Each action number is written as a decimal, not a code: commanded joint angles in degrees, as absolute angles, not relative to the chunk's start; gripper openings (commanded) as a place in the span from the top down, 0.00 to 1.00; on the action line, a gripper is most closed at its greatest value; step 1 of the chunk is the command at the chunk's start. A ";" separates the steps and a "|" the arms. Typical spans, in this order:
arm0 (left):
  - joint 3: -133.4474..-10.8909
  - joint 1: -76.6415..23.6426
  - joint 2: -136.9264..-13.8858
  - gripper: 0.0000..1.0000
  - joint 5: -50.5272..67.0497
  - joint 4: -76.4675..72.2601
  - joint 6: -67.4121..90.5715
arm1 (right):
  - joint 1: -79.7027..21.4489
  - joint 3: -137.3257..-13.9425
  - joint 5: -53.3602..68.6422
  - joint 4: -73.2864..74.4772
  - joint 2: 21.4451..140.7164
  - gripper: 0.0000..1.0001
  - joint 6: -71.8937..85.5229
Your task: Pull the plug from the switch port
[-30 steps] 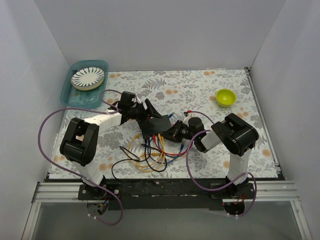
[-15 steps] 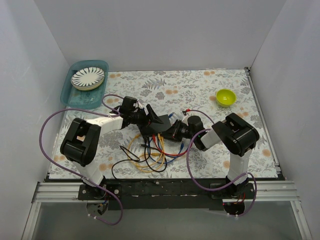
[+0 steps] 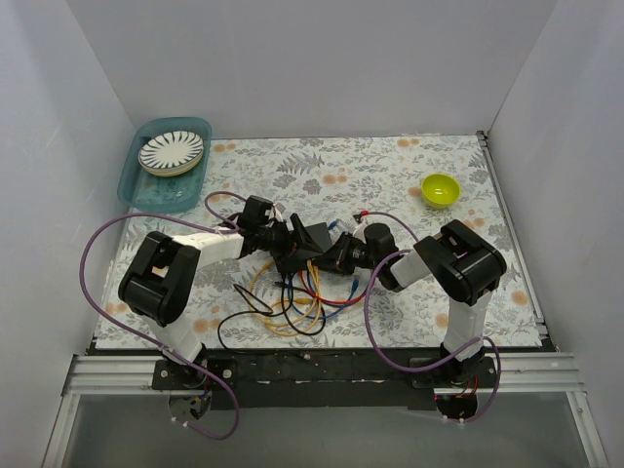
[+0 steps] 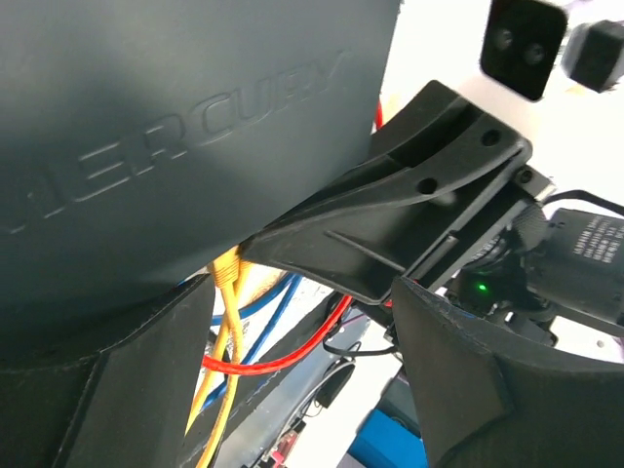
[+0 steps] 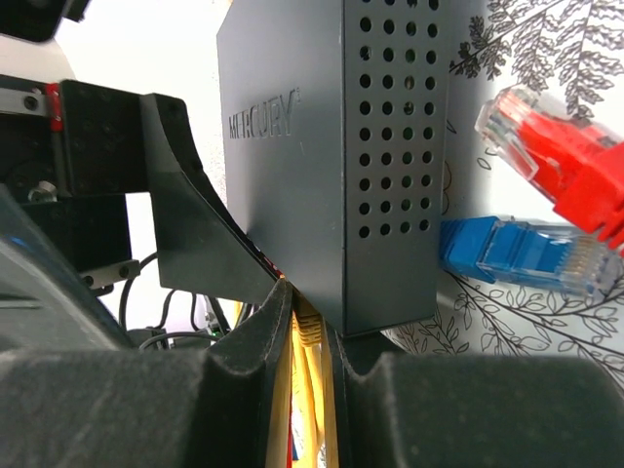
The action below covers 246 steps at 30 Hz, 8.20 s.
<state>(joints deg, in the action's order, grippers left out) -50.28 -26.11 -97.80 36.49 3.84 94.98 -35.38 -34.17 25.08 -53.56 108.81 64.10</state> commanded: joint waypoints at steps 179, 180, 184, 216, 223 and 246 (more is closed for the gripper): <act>-55.11 -14.33 -96.15 0.25 28.48 7.55 93.43 | -40.34 -47.81 30.14 -31.71 103.61 0.62 49.92; -55.02 -14.24 -96.24 0.25 28.39 7.82 93.25 | -40.52 -47.81 30.32 -32.42 103.97 0.62 50.44; -54.41 -13.71 -96.42 0.25 27.95 8.35 92.81 | -41.13 -48.86 30.59 -33.31 106.17 0.62 51.33; -50.89 -13.10 -96.33 0.25 28.56 9.14 91.58 | -42.10 -44.74 19.95 -51.67 114.70 0.68 69.16; -49.75 -13.10 -95.28 0.26 28.83 9.14 91.23 | -42.19 -42.02 17.49 -61.42 116.10 0.68 75.32; -45.36 -13.71 -84.82 0.25 34.45 7.03 97.73 | -42.54 -41.57 20.56 -59.43 116.28 0.99 72.25</act>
<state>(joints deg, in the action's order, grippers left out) -46.96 -13.26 -90.50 31.79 7.25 94.70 -42.52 -41.08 19.70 -58.87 117.25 75.50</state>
